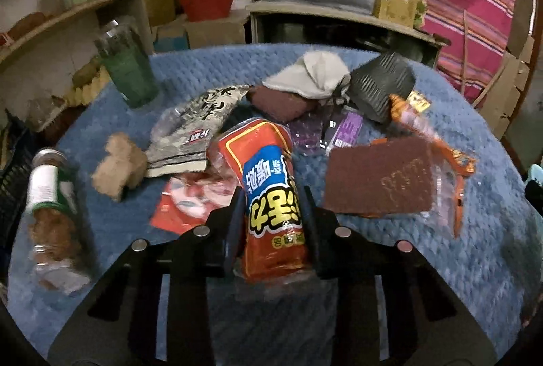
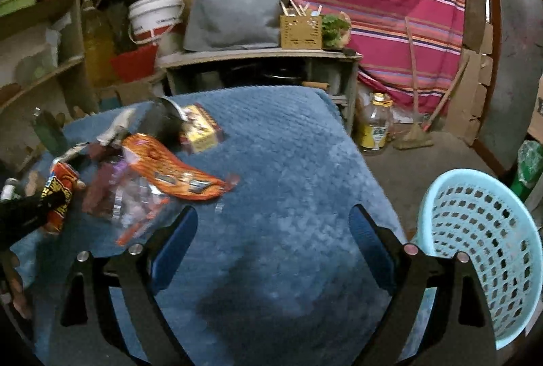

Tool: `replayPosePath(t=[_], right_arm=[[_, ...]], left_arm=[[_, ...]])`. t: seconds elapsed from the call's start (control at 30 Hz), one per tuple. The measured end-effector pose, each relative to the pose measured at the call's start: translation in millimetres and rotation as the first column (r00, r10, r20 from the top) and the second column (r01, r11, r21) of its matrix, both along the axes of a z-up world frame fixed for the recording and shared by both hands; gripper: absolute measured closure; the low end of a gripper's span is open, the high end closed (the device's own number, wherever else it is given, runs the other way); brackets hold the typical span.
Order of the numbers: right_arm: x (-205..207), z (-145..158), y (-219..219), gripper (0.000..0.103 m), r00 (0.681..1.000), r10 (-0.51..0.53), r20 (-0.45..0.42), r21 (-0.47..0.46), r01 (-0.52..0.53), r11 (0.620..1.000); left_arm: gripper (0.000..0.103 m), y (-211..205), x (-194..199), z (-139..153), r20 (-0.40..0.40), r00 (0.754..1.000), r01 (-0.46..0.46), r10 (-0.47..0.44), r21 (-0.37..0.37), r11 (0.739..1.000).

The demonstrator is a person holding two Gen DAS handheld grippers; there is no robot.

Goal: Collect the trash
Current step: 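Grasp the red snack tube with the left tool while the right tool grasps the brown scouring pad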

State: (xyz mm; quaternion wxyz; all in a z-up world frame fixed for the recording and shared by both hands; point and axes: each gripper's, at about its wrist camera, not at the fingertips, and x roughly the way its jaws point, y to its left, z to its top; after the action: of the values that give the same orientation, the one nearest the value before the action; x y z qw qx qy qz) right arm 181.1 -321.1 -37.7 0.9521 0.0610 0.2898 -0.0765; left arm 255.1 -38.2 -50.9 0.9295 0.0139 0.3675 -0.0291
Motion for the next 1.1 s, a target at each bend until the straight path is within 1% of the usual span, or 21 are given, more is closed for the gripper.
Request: replayPosePath(t=[0.13, 0.27, 0.33, 0.43, 0.53, 0.63, 0.67, 0.73, 0.77, 0.83, 0.87, 0.9, 1.07, 1.1], right_arm=[[-2, 6, 21, 0.014, 1.000, 0.025, 0.018, 0.020, -0.026, 0.999], [3, 15, 57, 0.014, 0.997, 0.065, 0.039, -0.006, -0.065, 0.998], [11, 19, 76, 0.014, 0.996, 0.083, 0.038, -0.024, -0.082, 0.996], [25, 20, 99, 0.014, 0.993, 0.112, 0.025, -0.024, -0.112, 0.993], [42, 18, 121, 0.014, 0.992, 0.128, 0.009, -0.063, -0.128, 0.990], [61, 11, 140, 0.017, 0.989, 0.147, -0.035, -0.097, -0.150, 0.984], [68, 9, 146, 0.019, 0.987, 0.155, -0.049, -0.110, -0.160, 0.981], [75, 6, 152, 0.033, 0.984, 0.163, -0.072, -0.119, -0.171, 0.978], [79, 4, 153, 0.037, 0.982, 0.169, -0.084, -0.112, -0.178, 0.978], [88, -1, 157, 0.050, 0.973, 0.193, -0.125, -0.071, -0.202, 0.977], [90, -3, 158, 0.054, 0.971, 0.201, -0.132, -0.060, -0.210, 0.976], [91, -5, 161, 0.060, 0.967, 0.214, -0.140, -0.050, -0.223, 0.974], [80, -3, 176, 0.067, 0.963, 0.239, -0.125, -0.087, -0.251, 0.964], [77, -2, 177, 0.070, 0.963, 0.243, -0.119, -0.091, -0.255, 0.963]], left_arm=[[0.072, 15, -22, 29, 0.075, 0.997, 0.005, -0.004, -0.014, 1.000], [0.072, 36, -36, 46, 0.123, 0.992, -0.009, 0.013, -0.026, 1.000], [0.072, 49, -39, 50, 0.135, 0.991, -0.021, 0.024, -0.026, 0.999], [0.072, 68, -41, 53, 0.151, 0.987, -0.049, 0.051, -0.017, 0.999], [0.072, 82, -41, 52, 0.141, 0.987, -0.068, 0.070, -0.024, 0.997], [0.072, 87, -41, 51, 0.133, 0.989, -0.061, 0.064, -0.021, 0.998], [0.072, 87, -42, 51, 0.137, 0.989, -0.059, 0.060, -0.013, 0.998], [0.072, 90, -44, 53, 0.146, 0.988, -0.055, 0.054, 0.003, 0.998], [0.072, 92, -43, 53, 0.147, 0.988, -0.055, 0.054, 0.003, 0.998], [0.072, 96, -43, 52, 0.141, 0.988, -0.056, 0.057, -0.010, 0.998], [0.072, 98, -42, 52, 0.137, 0.989, -0.057, 0.058, -0.016, 0.998], [0.072, 100, -42, 51, 0.133, 0.989, -0.059, 0.061, -0.019, 0.998], [0.072, 106, -43, 53, 0.135, 0.988, -0.070, 0.074, -0.036, 0.997], [0.072, 107, -44, 53, 0.136, 0.988, -0.071, 0.076, -0.037, 0.997]])
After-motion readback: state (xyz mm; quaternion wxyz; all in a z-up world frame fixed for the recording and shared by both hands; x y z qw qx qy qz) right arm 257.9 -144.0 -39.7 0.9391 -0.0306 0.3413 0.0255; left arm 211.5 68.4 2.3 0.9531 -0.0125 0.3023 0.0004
